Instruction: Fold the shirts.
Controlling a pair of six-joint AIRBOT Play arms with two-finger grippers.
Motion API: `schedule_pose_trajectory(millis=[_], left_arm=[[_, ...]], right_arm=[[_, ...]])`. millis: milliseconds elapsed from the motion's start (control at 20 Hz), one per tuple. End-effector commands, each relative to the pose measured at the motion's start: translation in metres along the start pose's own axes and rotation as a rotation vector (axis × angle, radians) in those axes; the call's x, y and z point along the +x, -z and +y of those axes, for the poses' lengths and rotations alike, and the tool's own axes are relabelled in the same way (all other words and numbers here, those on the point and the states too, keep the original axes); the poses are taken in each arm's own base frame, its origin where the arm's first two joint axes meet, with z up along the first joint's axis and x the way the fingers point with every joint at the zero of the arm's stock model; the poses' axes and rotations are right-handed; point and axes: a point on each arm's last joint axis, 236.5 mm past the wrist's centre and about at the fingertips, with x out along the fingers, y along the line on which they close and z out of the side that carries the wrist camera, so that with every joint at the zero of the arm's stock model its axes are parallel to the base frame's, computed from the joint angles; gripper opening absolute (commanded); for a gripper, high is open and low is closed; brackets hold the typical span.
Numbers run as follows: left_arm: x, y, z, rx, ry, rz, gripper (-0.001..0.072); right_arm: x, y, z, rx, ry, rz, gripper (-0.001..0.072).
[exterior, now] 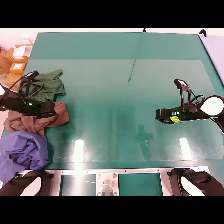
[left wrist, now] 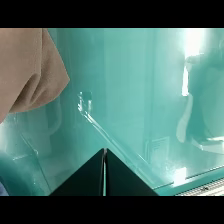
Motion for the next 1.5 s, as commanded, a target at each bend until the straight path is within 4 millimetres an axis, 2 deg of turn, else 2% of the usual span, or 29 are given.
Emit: schedule_pose_trajectory(millis=[0, 550, 600, 650, 800, 850, 900, 950, 1000, 1050, 1100, 1150, 1200, 1350, 1450], left_arm=[[0.000, 0.000, 0.000, 0.000, 0.000, 0.001, 0.0022], [0.000, 0.000, 0.000, 0.000, 0.000, 0.000, 0.0022], [0.000, -0.005, 0.001, 0.000, -0.003, -0.022, 0.0022], [-0.001, -0.020, 0.001, -0.006, -0.003, -0.085, 0.0022], [-0.006, -0.047, -0.003, -0.012, 0.010, -0.197, 0.0021], [-0.014, -0.065, 0.006, 0.004, -0.035, -0.270, 0.0021], [-0.032, -0.089, 0.020, 0.037, -0.117, -0.368, 0.0025], [-0.055, -0.116, 0.036, 0.042, -0.211, -0.478, 0.0340], [-0.084, -0.146, 0.055, 0.005, -0.301, -0.608, 0.0720], [-0.104, -0.168, 0.072, -0.021, -0.351, -0.678, 0.0720], [-0.110, -0.180, 0.091, -0.055, -0.374, -0.686, 0.0720], [-0.105, -0.185, 0.116, -0.107, -0.396, -0.646, 0.0720], [-0.092, -0.186, 0.142, -0.155, -0.413, -0.590, 0.0720], [-0.043, -0.185, 0.211, -0.262, -0.445, -0.481, 0.0720], [-0.005, -0.183, 0.241, -0.305, -0.443, -0.434, 0.0720]], right_arm=[[0.000, 0.000, 0.000, 0.000, 0.000, 0.000, 0.0021], [0.000, 0.000, 0.000, 0.000, 0.000, 0.000, 0.0021], [0.000, 0.000, 0.000, 0.000, 0.000, 0.000, 0.0021], [0.000, 0.000, 0.000, 0.000, 0.000, -0.001, 0.0021], [0.000, -0.011, 0.002, 0.000, -0.007, -0.049, 0.0021], [0.000, -0.012, 0.002, 0.000, -0.007, -0.049, 0.0021], [0.000, -0.012, 0.002, 0.000, -0.008, -0.052, 0.0021], [0.000, -0.014, 0.002, 0.000, -0.008, -0.058, 0.0021], [0.001, -0.014, 0.002, 0.001, -0.008, -0.061, 0.0021], [0.001, -0.015, 0.002, 0.002, -0.008, -0.063, 0.0050], [0.002, -0.017, 0.002, 0.002, -0.008, -0.070, 0.0201], [0.002, -0.020, 0.002, 0.002, -0.009, -0.079, 0.0357], [0.001, -0.023, 0.002, 0.002, -0.011, -0.093, 0.0434], [0.000, -0.032, 0.004, 0.002, -0.016, -0.132, 0.0435], [0.000, -0.036, 0.004, 0.002, -0.019, -0.150, 0.0435]])
